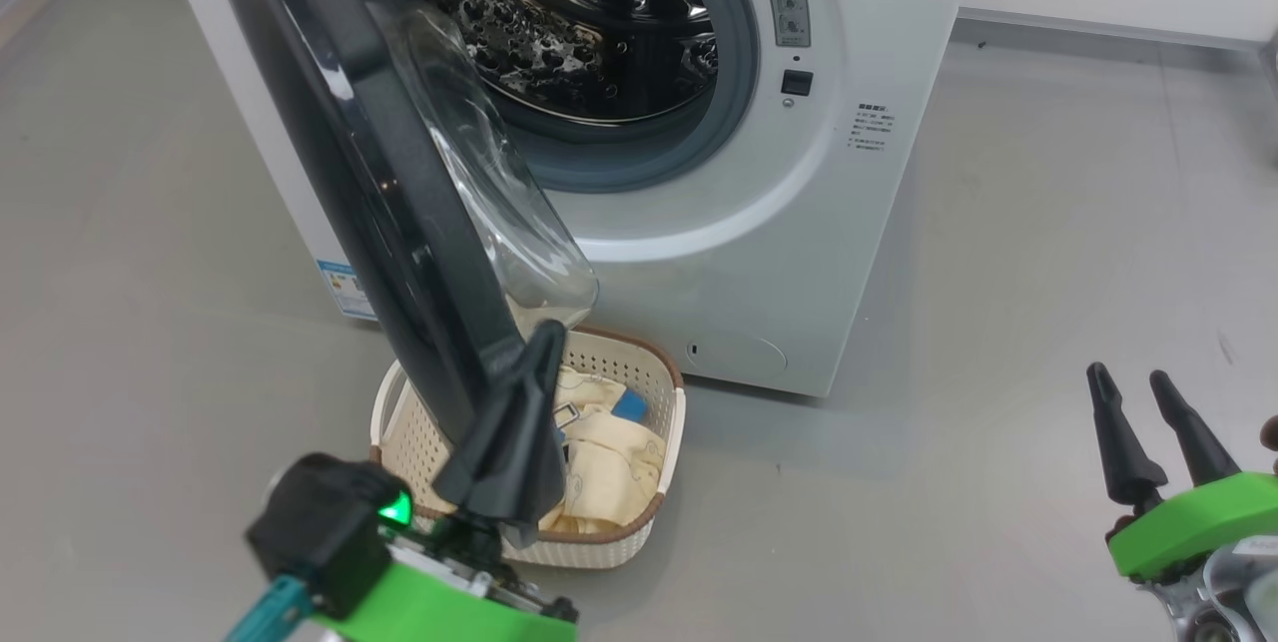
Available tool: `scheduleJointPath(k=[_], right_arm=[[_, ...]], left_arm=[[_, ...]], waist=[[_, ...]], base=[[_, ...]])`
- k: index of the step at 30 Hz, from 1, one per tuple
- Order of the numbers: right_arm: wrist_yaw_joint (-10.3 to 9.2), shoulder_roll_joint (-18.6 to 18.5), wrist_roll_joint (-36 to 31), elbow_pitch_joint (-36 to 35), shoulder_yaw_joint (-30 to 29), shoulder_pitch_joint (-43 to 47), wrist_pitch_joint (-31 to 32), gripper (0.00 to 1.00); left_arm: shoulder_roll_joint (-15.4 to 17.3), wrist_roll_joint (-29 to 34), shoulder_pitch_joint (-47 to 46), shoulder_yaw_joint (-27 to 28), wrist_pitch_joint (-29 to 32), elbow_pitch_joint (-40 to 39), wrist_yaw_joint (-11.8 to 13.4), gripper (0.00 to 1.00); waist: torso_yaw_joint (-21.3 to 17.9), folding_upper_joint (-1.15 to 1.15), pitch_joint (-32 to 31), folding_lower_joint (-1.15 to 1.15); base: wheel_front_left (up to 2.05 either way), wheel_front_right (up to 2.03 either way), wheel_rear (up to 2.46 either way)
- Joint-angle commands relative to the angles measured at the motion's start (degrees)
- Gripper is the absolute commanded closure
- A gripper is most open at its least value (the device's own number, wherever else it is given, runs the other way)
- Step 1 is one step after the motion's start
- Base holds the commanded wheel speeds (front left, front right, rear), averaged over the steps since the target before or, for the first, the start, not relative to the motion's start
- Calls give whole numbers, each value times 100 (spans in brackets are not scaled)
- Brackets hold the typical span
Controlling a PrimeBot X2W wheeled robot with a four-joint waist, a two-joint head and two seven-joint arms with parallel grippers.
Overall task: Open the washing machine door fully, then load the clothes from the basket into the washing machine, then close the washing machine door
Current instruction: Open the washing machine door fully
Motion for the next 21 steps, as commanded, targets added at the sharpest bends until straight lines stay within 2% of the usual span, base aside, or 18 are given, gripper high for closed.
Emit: scheduleJointPath(k=[1,7,13,21], right_arm=[[59,-130,-88,-181,55,-95,-79,0],[59,-131,-186,-204,28,-126,-79,0],[59,-150,-345,-216,-32,-126,-79,0],[59,-129,-888,-256,-155,-91,-79,0]], left_arm=[[-26,26,-266,61,50,-61,-10,100],[-103,-135,-358,-415,-28,694,-2,100],[-128,-257,-458,-494,-175,1294,112,100],[-139,-437,-615,-458,-388,2000,187,100]], waist=[[-4,0,6,0],[-31,0,17,0],[-28,0,23,0],[15,0,58,0]], base=[[0,0,0],[0,0,0],[0,0,0],[0,0,0]])
